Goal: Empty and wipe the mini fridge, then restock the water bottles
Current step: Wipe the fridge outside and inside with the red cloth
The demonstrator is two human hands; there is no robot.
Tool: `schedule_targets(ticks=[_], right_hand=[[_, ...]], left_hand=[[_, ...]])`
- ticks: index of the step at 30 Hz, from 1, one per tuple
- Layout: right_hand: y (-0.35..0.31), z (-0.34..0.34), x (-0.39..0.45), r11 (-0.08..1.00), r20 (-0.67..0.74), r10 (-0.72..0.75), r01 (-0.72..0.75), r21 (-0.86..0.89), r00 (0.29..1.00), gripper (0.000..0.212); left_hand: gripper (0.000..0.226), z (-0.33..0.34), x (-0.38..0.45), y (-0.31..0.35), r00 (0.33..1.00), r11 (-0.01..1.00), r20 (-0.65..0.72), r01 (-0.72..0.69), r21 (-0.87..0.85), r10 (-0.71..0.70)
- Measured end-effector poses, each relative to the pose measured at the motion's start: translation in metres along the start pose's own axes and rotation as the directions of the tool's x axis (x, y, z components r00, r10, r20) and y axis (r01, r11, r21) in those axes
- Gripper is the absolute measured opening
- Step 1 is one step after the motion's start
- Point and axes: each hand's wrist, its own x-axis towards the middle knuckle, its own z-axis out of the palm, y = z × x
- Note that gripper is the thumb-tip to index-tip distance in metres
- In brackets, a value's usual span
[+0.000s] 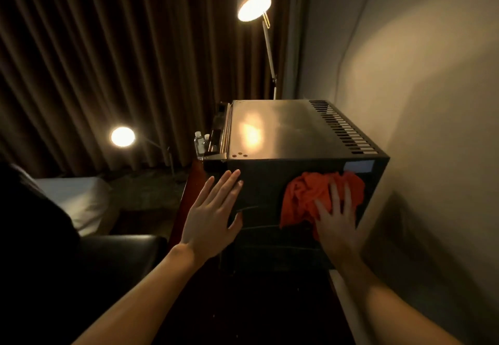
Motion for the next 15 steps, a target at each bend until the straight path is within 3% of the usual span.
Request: schedule_targets(ticks=[3,5,7,9,12,15], right_hand=[[-0.013,0.002,0.007,0.994,-0.136,0.040,-0.026,0.102,0.990,0.059],[-0.039,0.008,0.012,0.993,-0.134,0.042,-0.026,0.117,0.990,0.053],[-0.065,0.015,0.016,0.995,-0.105,-0.015,0.026,0.100,0.994,0.062],[-0.089,0.023,0.020,0.984,-0.089,-0.160,0.166,0.065,0.983,0.084],[-0.113,0.039,0.022,0.891,-0.084,-0.455,0.451,-0.056,0.887,0.105],[-0.107,0.051,0.022,0.827,-0.094,-0.558,0.543,-0.141,0.825,0.105]], left_hand=[[0.062,0.002,-0.006,0.025,1.000,1.000,0.008,0.027,-0.001,-0.027],[0.064,0.007,-0.015,0.033,0.997,0.998,0.036,0.062,0.008,-0.062],[0.066,0.013,-0.026,0.036,0.992,0.995,0.078,0.100,0.022,-0.101],[0.070,0.021,-0.038,0.035,0.985,0.991,0.105,0.134,0.021,-0.135],[0.073,0.034,-0.058,0.032,0.977,0.985,0.124,0.171,0.034,-0.174],[0.073,0.047,-0.070,0.027,0.967,0.976,0.130,0.216,0.037,-0.219]])
